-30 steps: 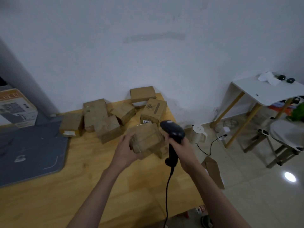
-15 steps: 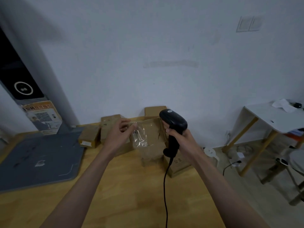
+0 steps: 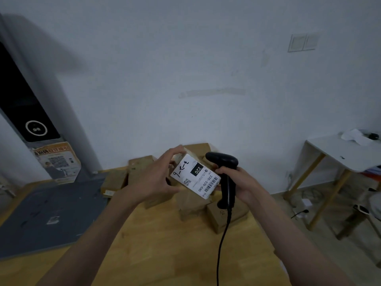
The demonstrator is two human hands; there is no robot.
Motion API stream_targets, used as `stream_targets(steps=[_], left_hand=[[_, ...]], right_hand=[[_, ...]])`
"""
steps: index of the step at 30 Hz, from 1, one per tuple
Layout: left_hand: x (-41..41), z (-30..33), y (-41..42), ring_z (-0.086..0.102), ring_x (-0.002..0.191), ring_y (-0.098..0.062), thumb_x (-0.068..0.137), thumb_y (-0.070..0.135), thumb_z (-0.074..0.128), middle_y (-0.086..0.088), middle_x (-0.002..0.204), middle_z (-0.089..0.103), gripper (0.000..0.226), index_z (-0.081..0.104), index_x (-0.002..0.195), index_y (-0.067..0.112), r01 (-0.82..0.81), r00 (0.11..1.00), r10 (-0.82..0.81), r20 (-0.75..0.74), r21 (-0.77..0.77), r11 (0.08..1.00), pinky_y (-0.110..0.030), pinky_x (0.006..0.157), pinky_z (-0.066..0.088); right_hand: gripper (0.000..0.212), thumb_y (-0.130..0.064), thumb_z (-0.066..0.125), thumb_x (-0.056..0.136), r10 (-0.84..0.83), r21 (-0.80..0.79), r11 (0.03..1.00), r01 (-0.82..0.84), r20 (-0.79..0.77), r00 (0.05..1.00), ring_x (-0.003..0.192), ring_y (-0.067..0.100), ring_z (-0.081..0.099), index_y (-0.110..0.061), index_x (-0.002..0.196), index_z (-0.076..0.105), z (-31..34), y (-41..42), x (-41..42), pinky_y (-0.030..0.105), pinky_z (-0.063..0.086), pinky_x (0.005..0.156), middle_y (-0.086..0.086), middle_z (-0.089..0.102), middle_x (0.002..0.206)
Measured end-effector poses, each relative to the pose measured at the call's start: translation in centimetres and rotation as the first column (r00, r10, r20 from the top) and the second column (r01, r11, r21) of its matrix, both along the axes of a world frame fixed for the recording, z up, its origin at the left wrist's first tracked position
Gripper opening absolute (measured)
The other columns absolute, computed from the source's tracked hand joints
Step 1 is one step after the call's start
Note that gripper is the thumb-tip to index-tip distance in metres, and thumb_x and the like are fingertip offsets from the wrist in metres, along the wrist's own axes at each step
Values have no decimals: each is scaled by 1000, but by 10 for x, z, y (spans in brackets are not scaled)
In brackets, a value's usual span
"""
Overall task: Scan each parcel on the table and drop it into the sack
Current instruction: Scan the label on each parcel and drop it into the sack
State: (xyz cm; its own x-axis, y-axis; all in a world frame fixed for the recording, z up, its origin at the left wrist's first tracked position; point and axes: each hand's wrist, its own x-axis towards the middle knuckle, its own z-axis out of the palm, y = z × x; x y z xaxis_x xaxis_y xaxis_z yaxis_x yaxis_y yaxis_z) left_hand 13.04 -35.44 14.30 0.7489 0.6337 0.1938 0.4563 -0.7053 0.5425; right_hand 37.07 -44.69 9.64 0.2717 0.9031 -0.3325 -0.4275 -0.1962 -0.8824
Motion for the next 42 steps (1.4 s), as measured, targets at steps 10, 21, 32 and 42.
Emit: stream_targets(steps=[10, 21, 32, 42], left_hand=[[26, 15, -1, 50, 71, 3, 78, 30, 77, 20, 150, 33, 84, 31, 147, 40, 135, 959, -1, -285, 451, 882, -12, 51, 31], [21, 17, 27, 43, 80, -4, 73, 41, 80, 22, 138, 42, 83, 36, 143, 39, -13, 938, 143, -315, 383, 924, -14, 56, 30], [14, 19, 35, 43, 72, -9, 76, 37, 79, 19, 139, 42, 81, 36, 145, 35, -46, 926, 188, -326, 397, 917, -13, 49, 30], [10, 15, 38, 46, 82, -4, 77, 32, 80, 17, 139, 43, 81, 35, 144, 35, -53, 930, 190, -316, 398, 916, -11, 49, 31]], right_hand=[[36, -7, 69, 91, 3, -8, 1000, -4, -33, 999, 92, 31, 71, 7, 124, 63, -6, -8, 18, 54, 56, 95, 22, 72, 102], [7, -10, 67, 93, -36, 156, 983, -102, 695, 718, 68, 16, 66, -10, 100, 66, 3, -34, 24, 28, 57, 70, 3, 67, 73], [47, -19, 73, 87, 71, -34, 971, -238, 986, 149, 91, 6, 48, -22, 131, 56, -12, -32, 13, 15, 37, 77, -20, 37, 97], [46, -22, 72, 89, 114, -87, 969, -230, 988, 108, 97, 8, 53, -24, 131, 54, -8, -34, 8, 24, 49, 88, -13, 38, 109]])
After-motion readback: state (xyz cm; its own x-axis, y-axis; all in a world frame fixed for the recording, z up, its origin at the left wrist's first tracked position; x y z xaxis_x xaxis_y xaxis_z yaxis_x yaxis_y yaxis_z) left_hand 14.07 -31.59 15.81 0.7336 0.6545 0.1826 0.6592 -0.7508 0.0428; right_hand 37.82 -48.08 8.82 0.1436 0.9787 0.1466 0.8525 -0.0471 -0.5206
